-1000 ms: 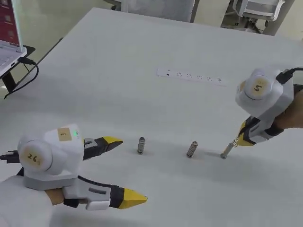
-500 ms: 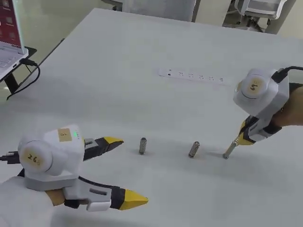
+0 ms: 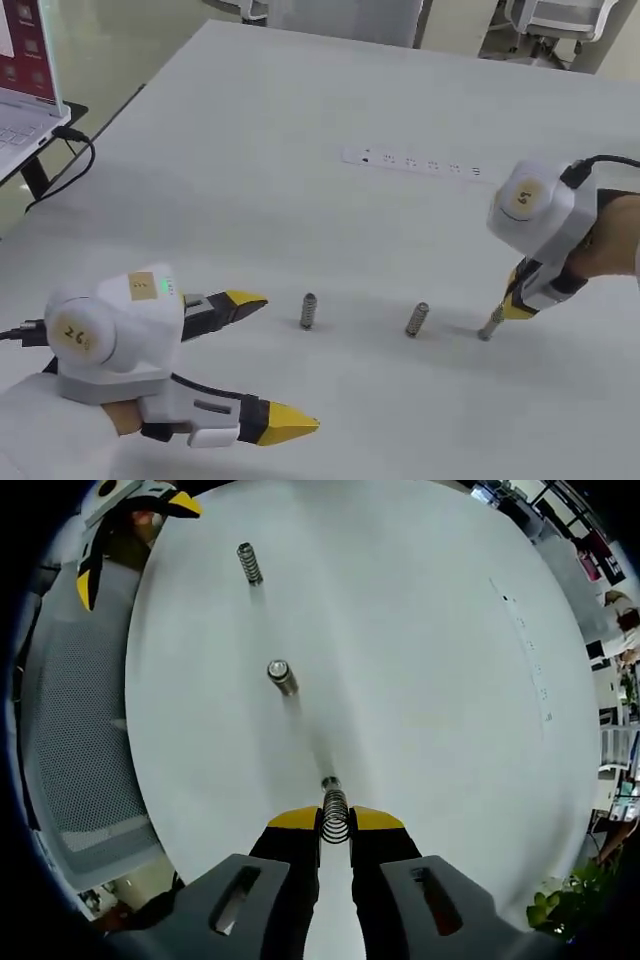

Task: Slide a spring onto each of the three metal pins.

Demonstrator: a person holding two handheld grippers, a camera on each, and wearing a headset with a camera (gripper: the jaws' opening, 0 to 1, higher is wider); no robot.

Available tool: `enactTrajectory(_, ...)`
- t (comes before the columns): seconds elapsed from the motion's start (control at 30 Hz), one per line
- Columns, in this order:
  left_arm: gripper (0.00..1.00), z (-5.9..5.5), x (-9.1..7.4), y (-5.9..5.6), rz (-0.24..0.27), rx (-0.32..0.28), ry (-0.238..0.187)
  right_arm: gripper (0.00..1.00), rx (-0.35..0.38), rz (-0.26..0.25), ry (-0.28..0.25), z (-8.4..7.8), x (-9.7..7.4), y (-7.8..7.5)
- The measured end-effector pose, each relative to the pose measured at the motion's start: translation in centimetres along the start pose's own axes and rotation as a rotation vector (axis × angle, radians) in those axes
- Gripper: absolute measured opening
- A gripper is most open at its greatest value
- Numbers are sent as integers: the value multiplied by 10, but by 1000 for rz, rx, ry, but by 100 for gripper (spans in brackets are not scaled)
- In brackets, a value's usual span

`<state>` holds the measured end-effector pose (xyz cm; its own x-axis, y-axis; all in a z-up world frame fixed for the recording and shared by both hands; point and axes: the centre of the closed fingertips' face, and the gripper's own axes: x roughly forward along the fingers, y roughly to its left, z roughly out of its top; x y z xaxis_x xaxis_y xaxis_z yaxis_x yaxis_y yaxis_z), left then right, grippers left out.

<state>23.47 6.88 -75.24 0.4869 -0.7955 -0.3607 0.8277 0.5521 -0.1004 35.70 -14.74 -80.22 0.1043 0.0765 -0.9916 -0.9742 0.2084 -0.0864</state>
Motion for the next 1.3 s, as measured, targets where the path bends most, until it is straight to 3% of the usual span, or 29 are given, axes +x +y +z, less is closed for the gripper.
enactTrajectory(0.33, 81, 0, -2, -1, 5, -3, 9, 8, 7, 40, 28, -4, 22, 3)
enactTrajectory(0.67, 80, 1, -3, 2, 9, -1, 13, 8, 7, 71, 40, -7, 30, 15)
enactTrajectory(0.9, 80, 0, -2, 2, 5, -1, 16, 9, -2, 76, 36, -5, 30, 14)
enactTrajectory(1.17, 80, 0, -4, 2, 12, -2, 11, 11, 2, 66, 9, -5, 28, 11)
enactTrajectory(1.3, 80, 1, -4, 2, 14, -2, 9, 14, 41, 46, -48, -3, 22, 9)
